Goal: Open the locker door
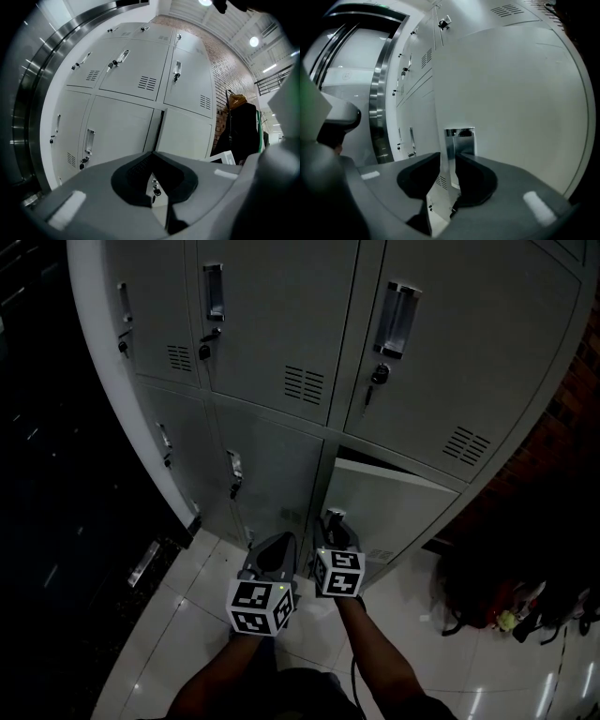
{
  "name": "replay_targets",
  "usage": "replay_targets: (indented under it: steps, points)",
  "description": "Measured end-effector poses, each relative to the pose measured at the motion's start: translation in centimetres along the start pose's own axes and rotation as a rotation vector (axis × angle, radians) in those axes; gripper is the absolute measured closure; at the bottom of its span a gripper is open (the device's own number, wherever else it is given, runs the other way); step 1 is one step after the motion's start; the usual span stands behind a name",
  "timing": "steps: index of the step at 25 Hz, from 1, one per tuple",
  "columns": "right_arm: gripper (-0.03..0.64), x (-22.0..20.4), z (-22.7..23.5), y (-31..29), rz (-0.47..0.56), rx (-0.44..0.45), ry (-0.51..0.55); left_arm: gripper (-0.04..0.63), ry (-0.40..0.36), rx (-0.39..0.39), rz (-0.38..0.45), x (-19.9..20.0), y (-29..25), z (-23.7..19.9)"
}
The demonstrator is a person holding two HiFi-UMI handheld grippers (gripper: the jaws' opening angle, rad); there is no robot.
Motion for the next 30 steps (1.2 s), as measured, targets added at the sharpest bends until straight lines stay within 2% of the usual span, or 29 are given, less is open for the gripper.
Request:
replay_targets:
  steps: [5,13,30]
  points:
    - [0.521,-0.7,-1.4,1.8,-0.036,0.027,0.002,0.591,-0.041,-0.014,0.016,0.0,0.8,1.6]
    - [0.52,-1.6,-3.2,4.9,-0.067,0.047,-0.006,0.591,-0.04,0.003,-0.012,0.1,3.1,2.7]
    - [0.52,-3.7,-5.6,13.3,-0.17,0.091,0.022,0.591,-0.023,0.003,-0.044,0.4,9.6,7.7]
Point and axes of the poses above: the fingertips, and each gripper's own axes: y backward along the fingers, z to its right, x out of its top, the point moved 2 cm from there along y, backward along the fingers, and after that the axes turned 13 degrees about x, right-handed, at the moved point
